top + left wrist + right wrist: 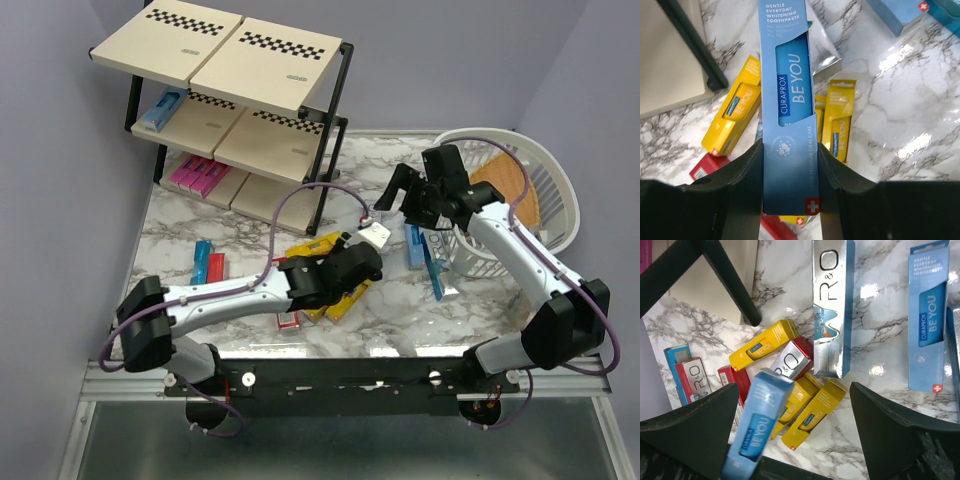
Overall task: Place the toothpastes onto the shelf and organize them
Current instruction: Place the toothpaste on the shelf.
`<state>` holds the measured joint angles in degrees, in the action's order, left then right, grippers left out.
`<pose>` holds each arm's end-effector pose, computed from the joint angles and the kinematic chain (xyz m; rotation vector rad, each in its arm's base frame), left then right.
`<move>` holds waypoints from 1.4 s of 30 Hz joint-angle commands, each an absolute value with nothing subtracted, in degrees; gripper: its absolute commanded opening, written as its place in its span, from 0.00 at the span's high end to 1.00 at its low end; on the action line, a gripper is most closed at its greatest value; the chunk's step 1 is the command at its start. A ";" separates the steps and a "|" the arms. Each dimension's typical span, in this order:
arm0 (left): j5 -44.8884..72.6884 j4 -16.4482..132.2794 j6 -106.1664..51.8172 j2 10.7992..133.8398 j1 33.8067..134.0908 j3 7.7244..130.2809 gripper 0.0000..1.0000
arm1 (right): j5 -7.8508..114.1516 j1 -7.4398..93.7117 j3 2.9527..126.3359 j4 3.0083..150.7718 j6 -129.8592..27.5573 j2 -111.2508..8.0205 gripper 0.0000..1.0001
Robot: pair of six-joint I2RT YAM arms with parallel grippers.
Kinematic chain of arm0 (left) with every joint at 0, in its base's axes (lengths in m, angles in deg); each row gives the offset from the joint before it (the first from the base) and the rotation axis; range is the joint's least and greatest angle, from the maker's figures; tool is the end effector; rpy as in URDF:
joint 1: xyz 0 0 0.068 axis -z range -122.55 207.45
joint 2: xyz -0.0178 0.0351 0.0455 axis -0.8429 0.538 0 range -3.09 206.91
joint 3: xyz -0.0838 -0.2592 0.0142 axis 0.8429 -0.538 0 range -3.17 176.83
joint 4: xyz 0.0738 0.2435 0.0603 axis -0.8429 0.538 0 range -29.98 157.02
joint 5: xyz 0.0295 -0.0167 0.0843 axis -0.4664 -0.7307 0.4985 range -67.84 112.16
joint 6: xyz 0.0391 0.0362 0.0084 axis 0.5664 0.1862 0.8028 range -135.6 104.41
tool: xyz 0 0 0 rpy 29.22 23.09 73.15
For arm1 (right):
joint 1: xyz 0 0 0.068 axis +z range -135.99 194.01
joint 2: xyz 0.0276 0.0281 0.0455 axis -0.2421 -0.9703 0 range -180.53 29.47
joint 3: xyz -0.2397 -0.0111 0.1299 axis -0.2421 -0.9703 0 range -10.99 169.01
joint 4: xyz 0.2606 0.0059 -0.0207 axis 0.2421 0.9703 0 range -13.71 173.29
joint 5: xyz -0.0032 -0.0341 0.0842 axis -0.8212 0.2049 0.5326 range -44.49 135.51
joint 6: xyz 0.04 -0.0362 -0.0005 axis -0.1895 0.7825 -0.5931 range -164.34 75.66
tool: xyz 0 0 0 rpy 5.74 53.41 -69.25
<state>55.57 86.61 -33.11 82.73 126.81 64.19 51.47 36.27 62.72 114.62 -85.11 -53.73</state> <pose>0.1331 -0.2976 0.2826 0.7128 2.0883 -0.1458 0.2889 0.1223 0.3134 0.3522 2.4725 0.6143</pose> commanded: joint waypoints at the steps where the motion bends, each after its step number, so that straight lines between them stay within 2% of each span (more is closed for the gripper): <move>1: 53.28 88.05 -35.80 70.34 124.60 58.73 0.87 | 46.83 36.25 63.72 112.07 -79.24 -50.43 0.00; 8: 47.31 96.39 -34.68 55.55 114.59 54.93 0.90 | 41.47 36.07 63.54 111.80 -76.24 -49.81 0.00; 14: 36.41 97.55 -29.40 50.97 98.43 57.21 0.92 | 40.32 35.81 63.01 111.01 -75.80 -51.13 0.00; 18: 30.53 97.64 -25.18 51.49 90.08 60.81 0.92 | 40.85 35.63 63.19 110.48 -74.58 -51.57 0.00; 26: 11.37 94.05 -18.94 55.01 65.75 65.39 0.92 | 42.17 35.72 62.58 108.81 -69.57 -50.60 0.00; 30: 3.56 90.96 -18.50 57.38 59.14 66.79 0.92 | 43.75 35.72 61.26 107.76 -67.55 -48.67 0.00; 38: -4.20 84.38 -13.14 65.46 48.23 73.03 0.91 | 50.07 35.72 54.67 103.98 -66.22 -42.70 0.00; 42: -6.13 78.23 -12.17 69.33 44.45 73.83 0.84 | 51.13 35.72 51.94 102.31 -66.75 -39.63 0.00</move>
